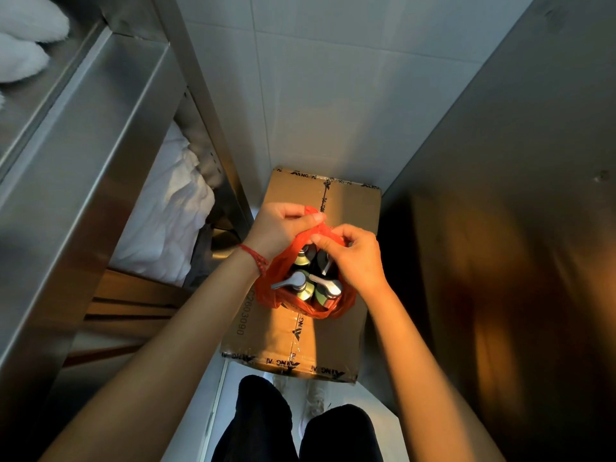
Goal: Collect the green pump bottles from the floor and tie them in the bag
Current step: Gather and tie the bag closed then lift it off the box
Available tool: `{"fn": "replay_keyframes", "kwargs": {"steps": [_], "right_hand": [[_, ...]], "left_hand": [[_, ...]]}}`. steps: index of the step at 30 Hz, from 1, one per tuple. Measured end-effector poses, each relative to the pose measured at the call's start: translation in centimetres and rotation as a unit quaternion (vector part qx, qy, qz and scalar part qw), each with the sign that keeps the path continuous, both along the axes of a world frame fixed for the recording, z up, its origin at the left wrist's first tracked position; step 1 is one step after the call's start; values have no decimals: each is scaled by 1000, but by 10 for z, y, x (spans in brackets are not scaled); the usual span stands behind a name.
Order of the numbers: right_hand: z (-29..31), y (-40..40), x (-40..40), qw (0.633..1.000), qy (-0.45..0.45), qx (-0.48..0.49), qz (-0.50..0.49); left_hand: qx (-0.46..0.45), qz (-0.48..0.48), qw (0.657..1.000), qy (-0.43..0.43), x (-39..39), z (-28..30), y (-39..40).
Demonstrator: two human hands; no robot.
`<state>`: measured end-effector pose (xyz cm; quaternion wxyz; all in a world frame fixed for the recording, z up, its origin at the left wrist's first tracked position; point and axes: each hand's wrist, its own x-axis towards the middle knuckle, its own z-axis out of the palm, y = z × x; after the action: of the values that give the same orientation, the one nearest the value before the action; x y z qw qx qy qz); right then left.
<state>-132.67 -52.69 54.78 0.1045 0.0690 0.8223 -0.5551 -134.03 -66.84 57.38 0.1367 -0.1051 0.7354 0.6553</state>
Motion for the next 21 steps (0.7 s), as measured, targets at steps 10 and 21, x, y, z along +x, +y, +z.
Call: {"fn": "replay_keyframes", "kwargs": {"steps": [10, 21], "right_hand": [[-3, -5, -1, 971, -120, -152, -139], [1, -13, 3, 896, -119, -332, -270]], "left_hand": [[-13, 118, 992, 36, 15, -12, 19], [-6, 204, 979, 26, 20, -25, 35]]}}
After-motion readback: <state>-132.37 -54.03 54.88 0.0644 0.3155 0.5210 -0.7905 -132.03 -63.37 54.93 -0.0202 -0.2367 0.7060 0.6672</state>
